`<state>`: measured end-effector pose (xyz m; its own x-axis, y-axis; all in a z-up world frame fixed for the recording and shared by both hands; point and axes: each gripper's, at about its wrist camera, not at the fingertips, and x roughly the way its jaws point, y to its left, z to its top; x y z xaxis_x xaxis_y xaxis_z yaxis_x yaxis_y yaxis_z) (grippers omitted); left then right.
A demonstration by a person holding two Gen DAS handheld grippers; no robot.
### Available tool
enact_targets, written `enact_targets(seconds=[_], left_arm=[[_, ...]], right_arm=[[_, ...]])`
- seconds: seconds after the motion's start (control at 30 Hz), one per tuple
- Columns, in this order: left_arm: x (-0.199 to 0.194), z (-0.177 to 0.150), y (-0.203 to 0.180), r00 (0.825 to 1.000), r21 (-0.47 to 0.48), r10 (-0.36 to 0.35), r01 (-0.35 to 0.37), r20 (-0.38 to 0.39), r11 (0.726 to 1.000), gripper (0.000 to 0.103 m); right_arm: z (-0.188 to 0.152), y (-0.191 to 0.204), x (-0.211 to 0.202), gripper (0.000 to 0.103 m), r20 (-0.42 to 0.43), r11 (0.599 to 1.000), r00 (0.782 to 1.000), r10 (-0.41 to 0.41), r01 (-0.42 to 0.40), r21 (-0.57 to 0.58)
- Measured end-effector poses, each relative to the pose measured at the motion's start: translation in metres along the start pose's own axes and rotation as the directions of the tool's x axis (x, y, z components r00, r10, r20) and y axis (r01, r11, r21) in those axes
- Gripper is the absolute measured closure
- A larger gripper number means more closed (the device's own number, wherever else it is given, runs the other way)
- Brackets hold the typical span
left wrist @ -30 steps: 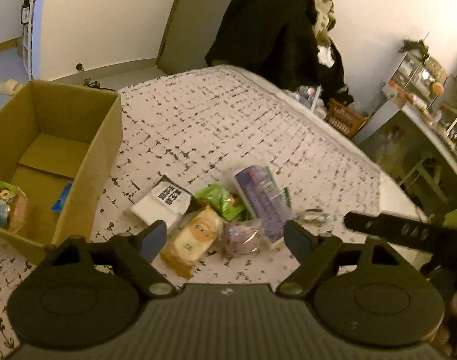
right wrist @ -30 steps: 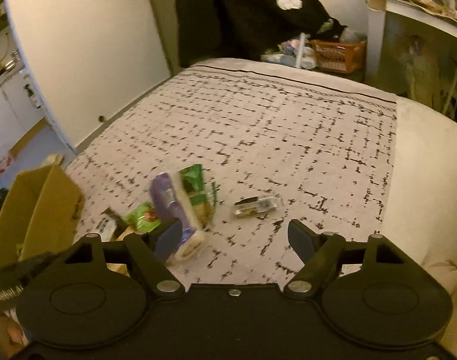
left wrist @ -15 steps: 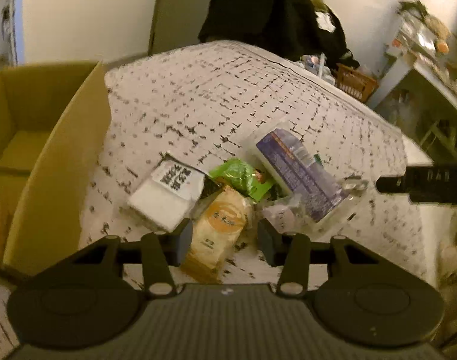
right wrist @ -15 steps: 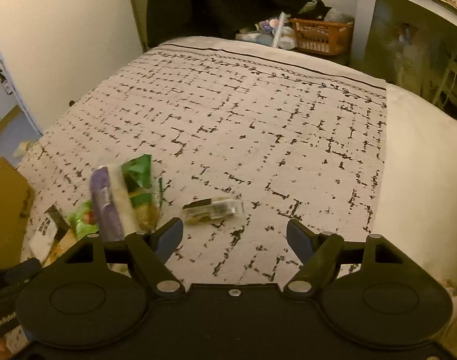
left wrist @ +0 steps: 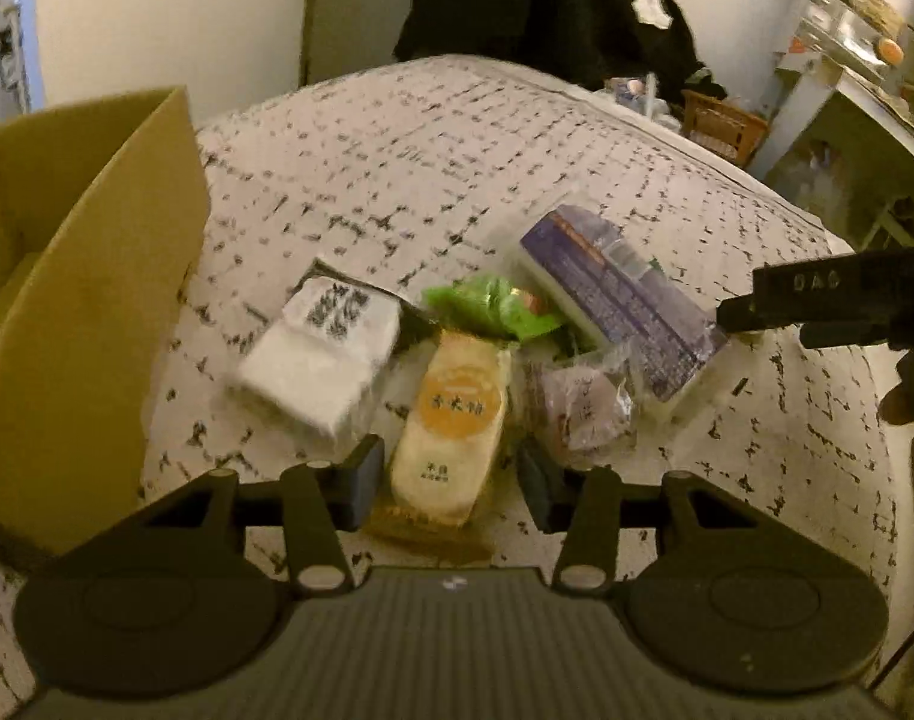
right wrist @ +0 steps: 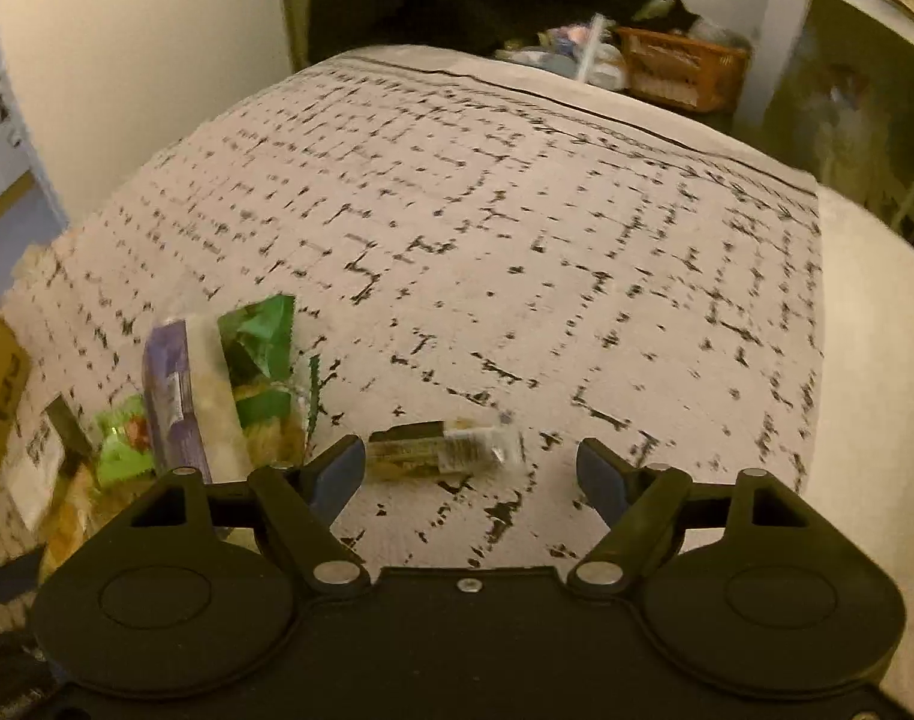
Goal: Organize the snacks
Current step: 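Grasp the orange-label pastry with the left gripper while the right grasps the clear stick packet, then carry both snacks into the cardboard box and open both grippers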
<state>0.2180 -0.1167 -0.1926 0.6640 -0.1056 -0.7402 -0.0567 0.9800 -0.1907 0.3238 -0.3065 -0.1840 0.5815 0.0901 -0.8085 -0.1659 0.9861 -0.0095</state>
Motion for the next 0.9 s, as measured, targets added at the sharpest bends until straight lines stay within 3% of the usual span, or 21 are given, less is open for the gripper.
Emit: enact_targets(seconds=[0.1, 0.3, 0.37, 0.4, 0.7, 0.9], left_arm=[[0.001, 0.002, 0.005, 1.0, -0.045, -0.004, 0.003, -0.022, 0.999, 0.059], [-0.004, 0.006, 0.009, 0.998, -0.115, -0.001, -0.006, -0.06, 0.993, 0.069], [-0.008, 0.007, 0.009, 0.998, -0.132, -0.001, -0.009, -0.07, 0.991, 0.069], [-0.01, 0.007, 0.009, 0.997, -0.135, -0.001, -0.008, -0.072, 0.991, 0.07], [-0.042, 0.012, 0.007, 1.0, -0.159, -0.009, 0.005, -0.023, 0.987, 0.071], [-0.072, 0.02, 0.009, 0.999, -0.173, -0.004, 0.01, 0.036, 0.985, 0.071]], right_arm=[[-0.001, 0.003, 0.002, 0.021, 0.008, 1.0, 1.0, -0.007, 0.007, -0.018], [-0.003, 0.007, 0.011, 0.024, 0.041, 0.997, 0.999, -0.016, 0.019, -0.07], [-0.002, 0.006, 0.008, 0.042, 0.043, 0.997, 0.999, -0.008, 0.011, -0.072], [-0.002, 0.006, 0.007, 0.043, 0.046, 0.997, 0.999, -0.008, 0.011, -0.073], [-0.003, 0.003, -0.017, 0.048, 0.043, 1.0, 0.999, -0.024, 0.024, -0.015], [0.001, 0.013, -0.052, 0.049, 0.096, 1.0, 0.995, -0.001, -0.001, 0.015]])
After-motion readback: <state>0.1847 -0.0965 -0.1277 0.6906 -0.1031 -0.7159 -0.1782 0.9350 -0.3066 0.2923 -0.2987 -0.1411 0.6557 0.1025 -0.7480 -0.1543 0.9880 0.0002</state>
